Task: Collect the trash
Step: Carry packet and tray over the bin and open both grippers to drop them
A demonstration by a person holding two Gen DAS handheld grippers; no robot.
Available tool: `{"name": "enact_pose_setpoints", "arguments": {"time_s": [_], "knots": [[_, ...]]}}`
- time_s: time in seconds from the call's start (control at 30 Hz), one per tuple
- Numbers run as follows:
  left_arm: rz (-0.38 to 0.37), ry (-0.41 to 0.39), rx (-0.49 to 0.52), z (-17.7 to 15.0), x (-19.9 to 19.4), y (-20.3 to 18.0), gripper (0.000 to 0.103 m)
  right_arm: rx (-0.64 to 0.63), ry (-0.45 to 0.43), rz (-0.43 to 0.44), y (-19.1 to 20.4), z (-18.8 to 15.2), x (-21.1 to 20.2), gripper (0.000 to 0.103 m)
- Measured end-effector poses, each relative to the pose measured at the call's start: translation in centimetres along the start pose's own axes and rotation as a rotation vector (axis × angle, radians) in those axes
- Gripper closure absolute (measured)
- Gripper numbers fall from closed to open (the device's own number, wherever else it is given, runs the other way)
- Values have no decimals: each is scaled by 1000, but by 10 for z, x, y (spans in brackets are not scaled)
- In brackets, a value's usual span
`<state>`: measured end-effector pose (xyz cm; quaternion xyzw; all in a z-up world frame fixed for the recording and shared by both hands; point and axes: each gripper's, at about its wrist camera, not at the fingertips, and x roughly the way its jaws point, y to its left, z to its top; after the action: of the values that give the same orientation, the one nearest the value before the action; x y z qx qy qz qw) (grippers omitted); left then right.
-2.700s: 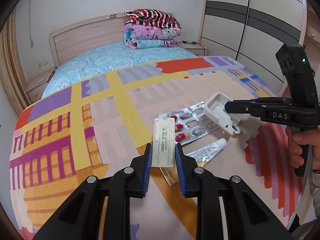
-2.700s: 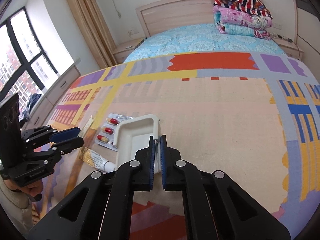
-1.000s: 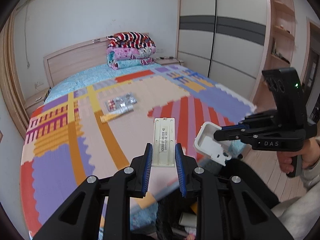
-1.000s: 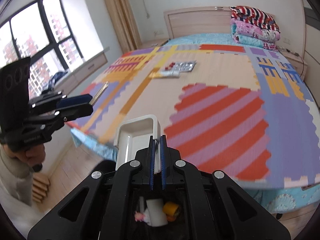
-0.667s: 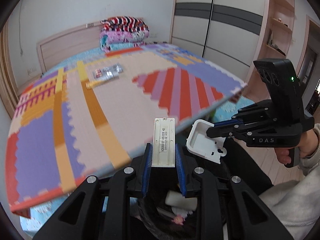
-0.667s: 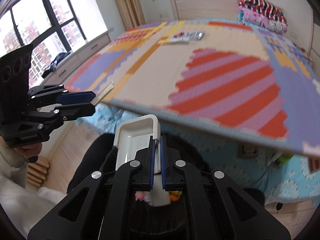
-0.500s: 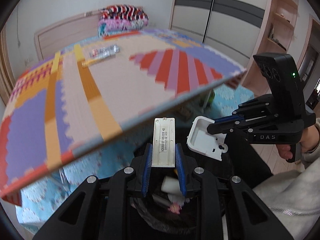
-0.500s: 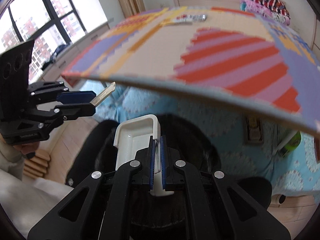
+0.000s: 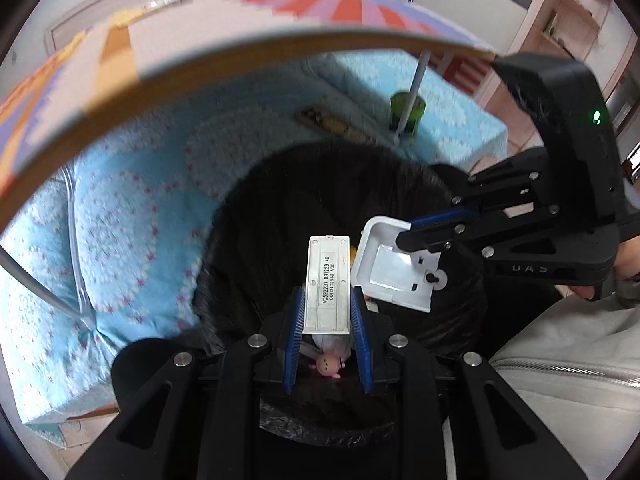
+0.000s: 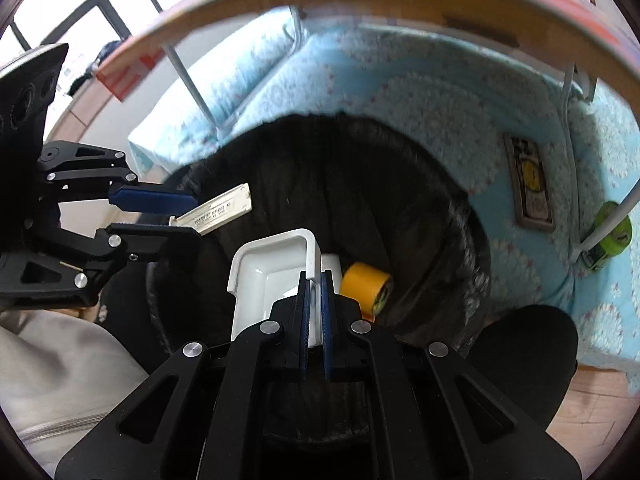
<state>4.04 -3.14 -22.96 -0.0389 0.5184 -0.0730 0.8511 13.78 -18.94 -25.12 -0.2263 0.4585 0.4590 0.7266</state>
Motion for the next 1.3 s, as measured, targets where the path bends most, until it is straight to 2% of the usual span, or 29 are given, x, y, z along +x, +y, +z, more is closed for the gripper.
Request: {"name": "enact_pose_setpoints", "arguments": {"time_s": [0.3,0.43,0.53,0.6,0.63,0.67,0.93,1.3], "knots": [[-9,94,-11,-12,28,-7,80,4,85,31,0,-10,17,97],[-15,97,-12,-13,28,-7,80,-10,95,40,4,-11,19,95],[-17,98,-23,-13,28,-3,77,-7,101,45,5,-12,20,87],[-24,99,-40,-13,28,-1,68,-5,100,41,5,-13,19,69],[-33,94,-50,-13,26,0,60,-4,95,39,4,-12,18,68],[-36,89,-54,-13,25,1,60,-4,92,41,3,-12,16,68],[-45,31,-63,-4,3,2,60,12,49,47,-1,-3,0,68],[-19,-90,-15,16,-43,3,60,-4,-62,41,-3,17,-42,68]]}}
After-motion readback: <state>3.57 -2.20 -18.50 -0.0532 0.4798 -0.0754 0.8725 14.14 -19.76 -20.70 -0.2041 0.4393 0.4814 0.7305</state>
